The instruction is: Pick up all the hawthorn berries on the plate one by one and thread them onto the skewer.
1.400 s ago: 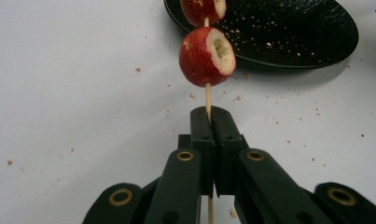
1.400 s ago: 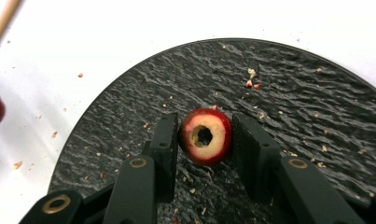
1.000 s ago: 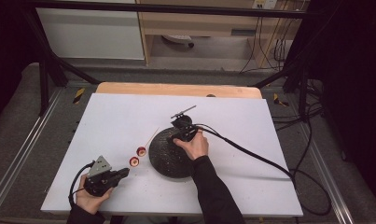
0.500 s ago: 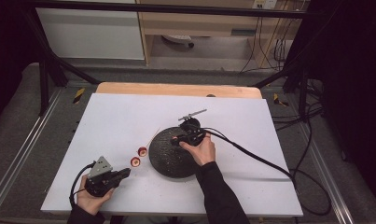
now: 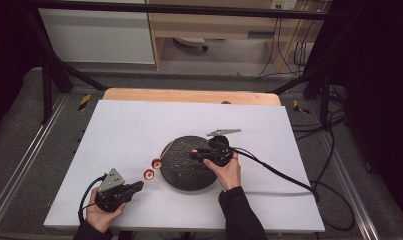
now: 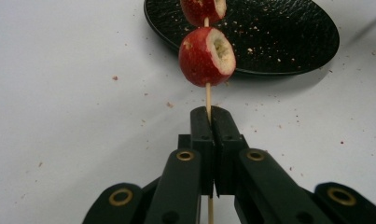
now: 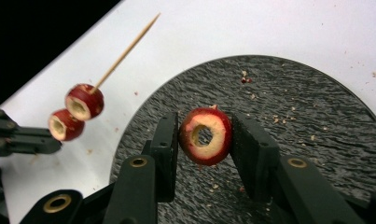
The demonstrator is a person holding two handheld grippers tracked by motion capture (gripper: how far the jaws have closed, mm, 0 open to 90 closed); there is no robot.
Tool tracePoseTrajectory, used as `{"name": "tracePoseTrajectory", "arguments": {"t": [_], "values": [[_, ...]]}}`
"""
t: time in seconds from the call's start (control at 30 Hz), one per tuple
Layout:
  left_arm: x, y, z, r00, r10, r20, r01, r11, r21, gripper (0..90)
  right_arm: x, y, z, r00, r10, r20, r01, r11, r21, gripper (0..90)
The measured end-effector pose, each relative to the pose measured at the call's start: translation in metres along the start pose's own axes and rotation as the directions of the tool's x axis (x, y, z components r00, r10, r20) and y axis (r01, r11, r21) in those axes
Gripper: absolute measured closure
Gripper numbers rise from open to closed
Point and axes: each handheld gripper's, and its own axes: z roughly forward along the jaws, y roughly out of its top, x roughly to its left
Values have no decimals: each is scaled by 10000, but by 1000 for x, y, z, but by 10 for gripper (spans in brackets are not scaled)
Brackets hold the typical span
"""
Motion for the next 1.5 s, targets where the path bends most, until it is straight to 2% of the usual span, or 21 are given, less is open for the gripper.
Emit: {"name": "tracePoseTrajectory", "arguments": {"t": [0.13, 0.23, 0.3, 0.33, 0.37, 0.43, 0.47, 0.63, 0.73, 0.77, 0.8, 0.93, 1.2, 1.3, 1.37, 1.4, 1.43, 1.47, 1.5], "values": [[-3, 1, 2, 10000, -29, 40, 29, 10000, -45, 886, -3, -12, -2, 9996, 258, -143, -268, 9972, -703, 632], [-6, 1, 4, 10000, -18, 89, 18, 10000, -21, 886, -5, -20, -3, 9981, 554, -252, -582, 9902, -1267, 632], [-7, 1, 5, 9999, -9, 127, 10, 10000, -20, 886, -5, -25, -3, 9964, 776, -333, -821, 9825, -1669, 631], [-8, 1, 6, 9999, -13, 157, 13, 10000, -19, 887, -6, -30, -4, 9946, 944, -427, -1010, 9747, -1992, 632], [-10, 2, 7, 9999, -8, 149, 8, 10000, -15, 887, -6, -30, -4, 9946, 944, -427, -1010, 9747, -1992, 632], [-11, 2, 8, 9998, -36, 179, 36, 10000, -5, 886, -6, -37, -6, 9924, 1126, -503, -1213, 9644, -2352, 632], [-12, 2, 9, 9998, -55, 182, 56, 10000, -25, 886, -6, -37, -6, 9924, 1126, -503, -1213, 9644, -2352, 632], [-17, 4, 12, 9998, -56, 208, 57, 10000, -28, 886, -7, -46, -7, 9887, 1344, -663, -1482, 9424, -2999, 633], [-21, 5, 14, 9997, -83, 227, 85, 9999, -83, 886, -6, -50, -7, 9865, 1442, -776, -1622, 9253, -3429, 633], [-23, 6, 15, 9997, -61, 243, 63, 9999, -106, 886, -6, -52, -7, 9853, 1513, -798, -1703, 9129, -3710, 633], [-24, 6, 16, 9997, -69, 235, 73, 9999, -151, 886, -6, -52, -7, 9853, 1513, -798, -1703, 9129, -3710, 633], [-29, 7, 18, 9996, -89, 252, 94, 9998, -191, 886, -4, -53, -8, 9807, 1705, -952, -1949, 8859, -4210, 633], [-34, 8, 21, 9994, -235, 251, 244, 9991, -347, 886, -3, -51, -10, 9791, 1702, -1112, -2031, 8482, -4892, 633], [-36, 8, 21, 9994, -245, 261, 256, 9989, -397, 886, -3, -49, -12, 9785, 1682, -1195, -2060, 8255, -5255, 634], [-37, 8, 21, 9993, -266, 256, 277, 9987, -438, 886, -3, -47, -13, 9770, 1707, -1276, -2130, 8057, -5527, 633], [-37, 8, 21, 9993, -265, 261, 277, 9985, -466, 886, -2, -46, -14, 9733, 1810, -1413, -2293, 7975, -5580, 633], [-38, 8, 21, 9994, -258, 249, 270, 9985, -484, 886, -3, -45, -14, 9733, 1779, -1452, -2293, 7873, -5723, 633], [-38, 8, 21, 9994, -263, 243, 275, 9984, -497, 886, -3, -42, -16, 9709, 1837, -1534, -2391, 7695, -5921, 633], [-38, 8, 21, 9993, -280, 252, 292, 9984, -489, 886, -3, -42, -16, 9709, 1837, -1534, -2391, 7695, -5921, 633]]}}
